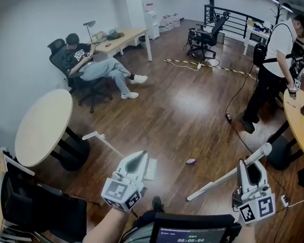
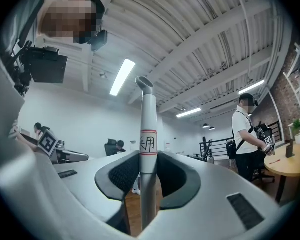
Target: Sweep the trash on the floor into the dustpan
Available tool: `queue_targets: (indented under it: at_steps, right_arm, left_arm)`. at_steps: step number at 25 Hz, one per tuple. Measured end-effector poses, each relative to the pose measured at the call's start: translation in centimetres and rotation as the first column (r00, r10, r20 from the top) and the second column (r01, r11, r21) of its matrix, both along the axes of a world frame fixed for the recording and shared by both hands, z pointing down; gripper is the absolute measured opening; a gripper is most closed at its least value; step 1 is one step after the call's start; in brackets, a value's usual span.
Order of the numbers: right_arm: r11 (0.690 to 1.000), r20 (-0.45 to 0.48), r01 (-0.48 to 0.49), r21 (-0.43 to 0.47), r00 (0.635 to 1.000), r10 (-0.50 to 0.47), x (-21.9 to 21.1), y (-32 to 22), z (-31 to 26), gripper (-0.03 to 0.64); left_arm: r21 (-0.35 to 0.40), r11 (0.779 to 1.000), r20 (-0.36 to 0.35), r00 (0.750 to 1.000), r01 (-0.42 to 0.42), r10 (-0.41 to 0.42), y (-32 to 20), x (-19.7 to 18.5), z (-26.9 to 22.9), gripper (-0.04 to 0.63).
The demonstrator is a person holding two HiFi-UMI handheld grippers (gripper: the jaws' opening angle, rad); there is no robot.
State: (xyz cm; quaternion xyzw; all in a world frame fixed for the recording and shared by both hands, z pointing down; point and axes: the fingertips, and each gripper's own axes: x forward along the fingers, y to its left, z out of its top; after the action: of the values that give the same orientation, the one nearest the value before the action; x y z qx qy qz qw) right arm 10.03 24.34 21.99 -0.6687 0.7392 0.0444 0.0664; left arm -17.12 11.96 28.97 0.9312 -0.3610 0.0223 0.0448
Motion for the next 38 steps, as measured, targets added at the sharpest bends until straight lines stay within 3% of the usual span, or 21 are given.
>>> queue_targets:
  at_steps: [7,13,20,26,33,38]
  right_arm:
    - [0.999,-0.03,0.021,0.025,0.999,-0.02,-4.1,-8.7,-0.4,0.12]
    - [0.999,-0.035,-0.003,0.053,0.999,0.005,-3.1,-13.6,-0.4,0.12]
    - [0.999,0.007,0.033,0.012,0.999,-0.034,-1.7,-20.2,1.3,0.12]
    - [0.988,0.012,0.152,0.0,0.988,-0.152,0.8,-23.6,2.3,0.119]
    - [0.959,0.018,0.281,0.015,0.959,-0.282,4.6,-25.8,3.4,0.118]
    - [0.961,0.019,0.271,-0.054,0.963,-0.271,8.0,-29.1,5.3,0.118]
  left_arm:
    - [-0.019,0.998,-0.035,0.997,-0.067,0.067,-9.2,-1.8,1.2,0.002]
    - [-0.001,0.994,-0.04,0.993,-0.111,0.111,-14.5,-0.9,0.3,0.002]
    - [-0.023,0.999,-0.029,0.998,-0.047,0.047,-19.7,0.1,1.9,0.002]
    - [-0.048,0.998,-0.022,0.998,0.049,-0.051,-20.7,2.8,2.4,0.002]
    - [-0.058,0.983,-0.002,0.985,0.173,-0.173,-21.3,5.6,3.1,0.002]
    - [-0.063,0.971,0.008,0.973,0.23,-0.23,-23.0,8.6,3.7,0.002]
